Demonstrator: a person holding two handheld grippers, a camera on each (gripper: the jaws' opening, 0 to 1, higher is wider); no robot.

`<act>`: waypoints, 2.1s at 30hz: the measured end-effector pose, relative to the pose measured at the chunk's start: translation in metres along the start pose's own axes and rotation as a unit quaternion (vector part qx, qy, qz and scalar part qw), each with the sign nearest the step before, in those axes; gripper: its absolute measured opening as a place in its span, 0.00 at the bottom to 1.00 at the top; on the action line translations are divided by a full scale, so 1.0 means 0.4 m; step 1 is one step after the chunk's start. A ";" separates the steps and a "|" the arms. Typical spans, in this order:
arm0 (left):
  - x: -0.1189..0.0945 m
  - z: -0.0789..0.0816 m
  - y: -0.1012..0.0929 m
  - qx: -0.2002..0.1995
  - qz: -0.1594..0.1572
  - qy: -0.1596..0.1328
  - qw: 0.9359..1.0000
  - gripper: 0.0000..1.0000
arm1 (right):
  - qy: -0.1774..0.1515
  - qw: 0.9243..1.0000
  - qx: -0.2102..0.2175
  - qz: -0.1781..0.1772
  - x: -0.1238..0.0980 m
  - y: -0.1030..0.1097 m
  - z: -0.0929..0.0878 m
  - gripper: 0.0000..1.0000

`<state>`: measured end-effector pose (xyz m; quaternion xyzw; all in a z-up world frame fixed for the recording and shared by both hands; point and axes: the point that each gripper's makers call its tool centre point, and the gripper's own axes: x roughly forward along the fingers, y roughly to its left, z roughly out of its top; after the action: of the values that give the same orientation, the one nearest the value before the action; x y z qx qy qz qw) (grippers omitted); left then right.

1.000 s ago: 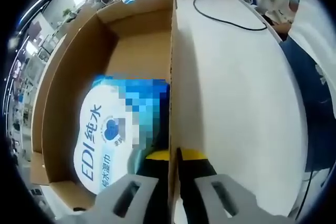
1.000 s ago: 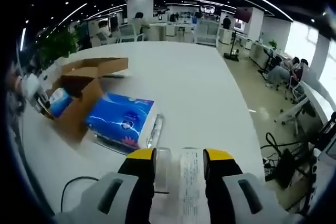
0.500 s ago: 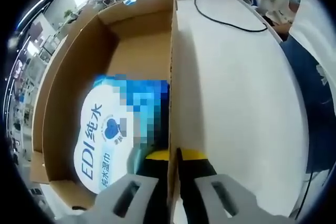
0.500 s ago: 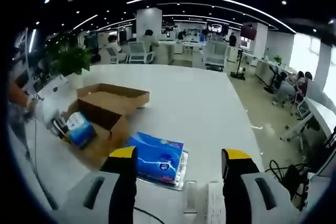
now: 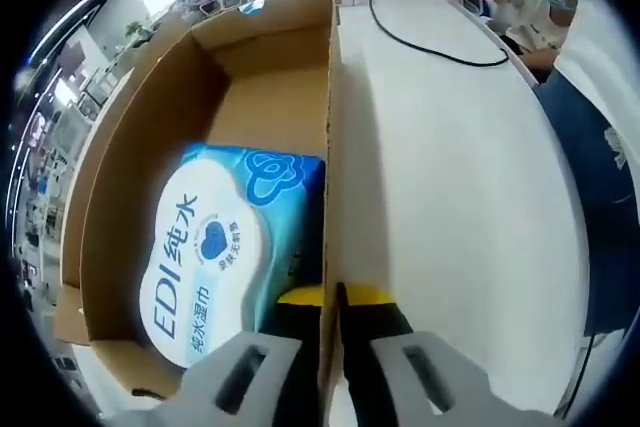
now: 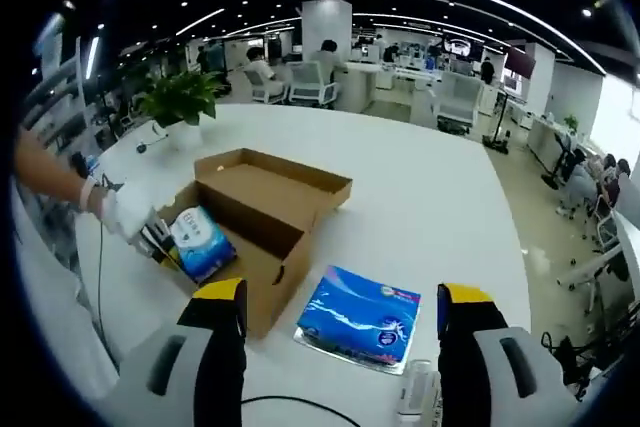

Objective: Operate the shoe box by opening the lid, removing the specified soft item, and placing it in the target area until the item is outside and the box remains undamaged.

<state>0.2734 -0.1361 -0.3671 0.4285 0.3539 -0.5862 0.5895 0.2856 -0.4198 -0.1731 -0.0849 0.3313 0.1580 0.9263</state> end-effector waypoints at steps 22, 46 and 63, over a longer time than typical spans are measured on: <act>-0.001 -0.003 0.002 0.001 0.003 -0.020 1.000 0.02 | 0.021 0.965 -0.173 0.196 0.220 0.350 0.035 0.78; -0.003 -0.005 0.004 -0.004 0.013 -0.036 0.999 0.02 | 0.109 0.919 -0.254 0.283 0.427 0.501 -0.033 0.78; -0.002 -0.002 0.003 -0.008 0.012 -0.034 0.999 0.02 | 0.152 0.880 -0.291 0.345 0.493 0.572 -0.096 0.70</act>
<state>0.2745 -0.1352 -0.3667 0.4074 0.3333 -0.5907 0.6116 0.3274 -0.1692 -0.3410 -0.2536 0.4153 0.5415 0.6855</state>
